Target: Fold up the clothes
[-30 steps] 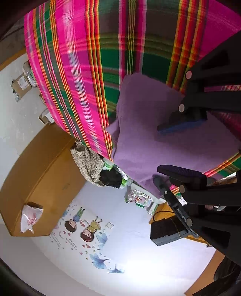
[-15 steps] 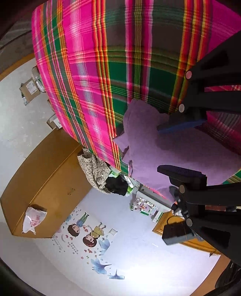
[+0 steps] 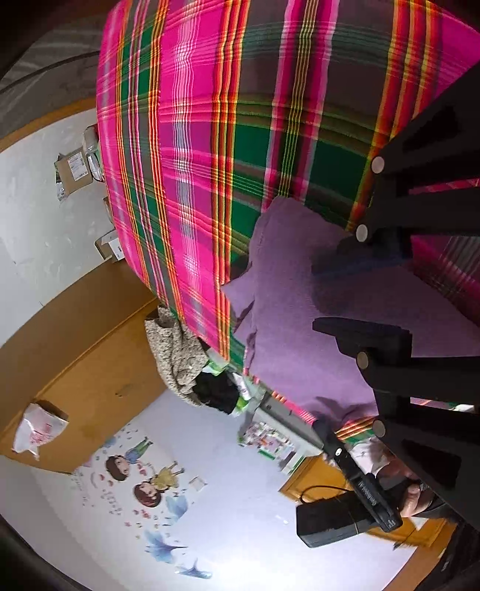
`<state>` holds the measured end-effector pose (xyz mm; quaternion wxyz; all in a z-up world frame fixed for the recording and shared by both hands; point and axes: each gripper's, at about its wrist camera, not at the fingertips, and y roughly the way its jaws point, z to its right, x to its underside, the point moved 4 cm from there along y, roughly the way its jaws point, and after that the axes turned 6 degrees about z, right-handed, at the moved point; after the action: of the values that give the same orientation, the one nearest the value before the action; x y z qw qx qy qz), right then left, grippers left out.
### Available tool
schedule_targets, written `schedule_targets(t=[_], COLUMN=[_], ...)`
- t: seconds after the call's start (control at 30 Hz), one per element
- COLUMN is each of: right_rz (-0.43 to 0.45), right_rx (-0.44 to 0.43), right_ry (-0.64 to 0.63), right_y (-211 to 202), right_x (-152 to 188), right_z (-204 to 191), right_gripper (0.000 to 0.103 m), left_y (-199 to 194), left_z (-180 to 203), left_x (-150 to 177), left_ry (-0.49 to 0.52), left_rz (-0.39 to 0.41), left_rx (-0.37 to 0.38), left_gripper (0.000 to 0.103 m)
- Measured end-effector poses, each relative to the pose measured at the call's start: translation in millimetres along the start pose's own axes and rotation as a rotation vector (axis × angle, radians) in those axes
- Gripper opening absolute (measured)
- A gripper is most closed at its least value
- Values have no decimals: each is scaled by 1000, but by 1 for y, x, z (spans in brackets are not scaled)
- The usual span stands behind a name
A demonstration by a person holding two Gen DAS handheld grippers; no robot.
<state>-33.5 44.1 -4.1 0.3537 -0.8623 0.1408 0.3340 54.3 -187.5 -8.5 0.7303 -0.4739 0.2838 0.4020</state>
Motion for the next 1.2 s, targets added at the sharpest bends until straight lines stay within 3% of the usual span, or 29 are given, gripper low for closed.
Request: schedule_targets(t=[0.1, 0.27, 0.33, 0.43, 0.5, 0.77, 0.9, 1.1, 1.17, 1.2], right_rz=[-22, -18, 38, 164, 248, 275, 185, 322, 331, 330], right_rx=[15, 63, 53, 32, 23, -8, -9, -283, -323, -264], right_ry=[-25, -50, -85, -184, -256, -330, -296, -117, -66, -77], right_y=[0, -6, -19, -42, -57, -81, -65, -109, -112, -108], right_x=[4, 5, 0, -4, -5, -2, 4, -23, -28, -28], right_z=[1, 3, -8, -30, -45, -69, -63, -68, -59, -55], right_gripper=[24, 24, 24, 24, 36, 41, 41, 44, 44, 44], left_y=[13, 6, 3, -5, -10, -5, 10, 12, 15, 18], left_z=[-3, -6, -7, 0, 5, 19, 18, 20, 18, 17], left_x=[17, 24, 24, 17, 10, -23, -26, -34, -34, -35], left_ry=[16, 43, 49, 72, 86, 126, 135, 155, 155, 155], left_rz=[-85, -97, -96, -68, -41, 33, 6, 18, 13, 12], left_rx=[-8, -8, -15, -25, -19, -25, -48, -49, -56, -57], left_gripper=[23, 23, 23, 23, 23, 23, 23, 23, 23, 23])
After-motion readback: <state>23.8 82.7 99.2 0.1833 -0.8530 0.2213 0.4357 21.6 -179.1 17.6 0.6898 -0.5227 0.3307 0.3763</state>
